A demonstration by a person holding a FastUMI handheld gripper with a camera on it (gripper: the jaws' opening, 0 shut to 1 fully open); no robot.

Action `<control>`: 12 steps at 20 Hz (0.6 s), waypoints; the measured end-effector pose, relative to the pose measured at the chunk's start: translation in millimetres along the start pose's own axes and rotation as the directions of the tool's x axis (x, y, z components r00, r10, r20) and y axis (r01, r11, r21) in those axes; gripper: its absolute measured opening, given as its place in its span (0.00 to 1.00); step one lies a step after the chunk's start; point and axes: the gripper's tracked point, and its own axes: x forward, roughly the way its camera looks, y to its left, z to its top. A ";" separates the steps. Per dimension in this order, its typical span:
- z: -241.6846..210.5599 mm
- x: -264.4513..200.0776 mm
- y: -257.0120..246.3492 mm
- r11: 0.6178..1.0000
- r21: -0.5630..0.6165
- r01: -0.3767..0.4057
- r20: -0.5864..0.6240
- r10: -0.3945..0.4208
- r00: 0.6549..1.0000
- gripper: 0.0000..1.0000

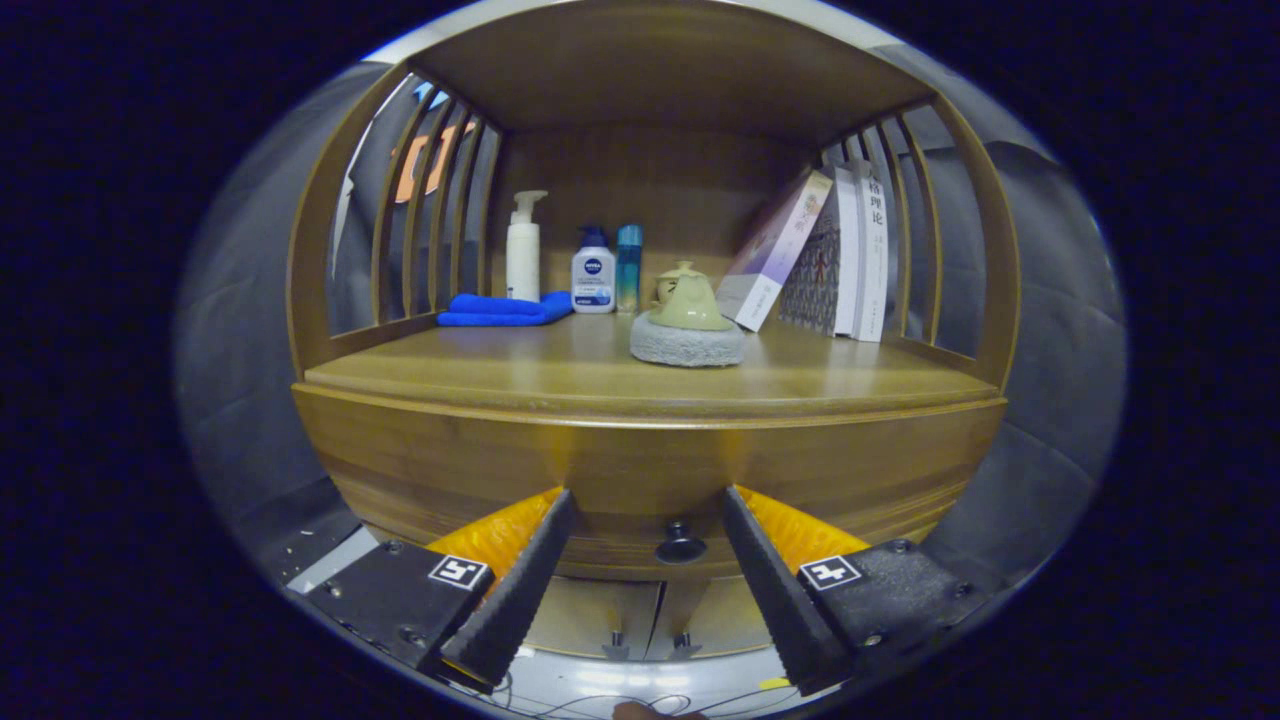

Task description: Pull open the drawer, take out the items inside it, and place them on the countertop above the cabinet.

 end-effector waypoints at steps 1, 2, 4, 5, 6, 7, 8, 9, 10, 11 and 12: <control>0.0 0.6 -0.4 1.000 -0.010 0.001 -0.001 -0.001 1.000 0.98; 3.2 -1.6 -1.5 1.000 -0.013 -0.002 0.002 0.002 1.000 0.98; 21.5 -15.3 -4.4 1.000 0.008 -0.018 0.024 0.018 1.000 0.98; 31.7 -27.1 -2.8 0.999 0.024 -0.035 0.030 0.035 0.999 0.98; 42.1 -39.6 -1.0 0.998 0.038 -0.059 0.039 0.057 0.998 0.98; 55.3 -55.0 0.8 0.995 0.048 -0.082 0.050 0.080 0.996 0.98; 68.4 -69.5 1.8 0.993 0.055 -0.102 0.062 0.099 0.993 0.98; 81.1 -84.3 1.9 0.990 0.060 -0.124 0.076 0.120 0.990 0.98; 97.1 -100.0 2.1 0.988 0.065 -0.143 0.097 0.136 0.986 0.98; 110.3 -115.3 2.0 0.985 0.066 -0.160 0.116 0.152 0.982 0.98; 122.2 -130.2 0.6 0.983 0.061 -0.172 0.134 0.163 0.977 0.98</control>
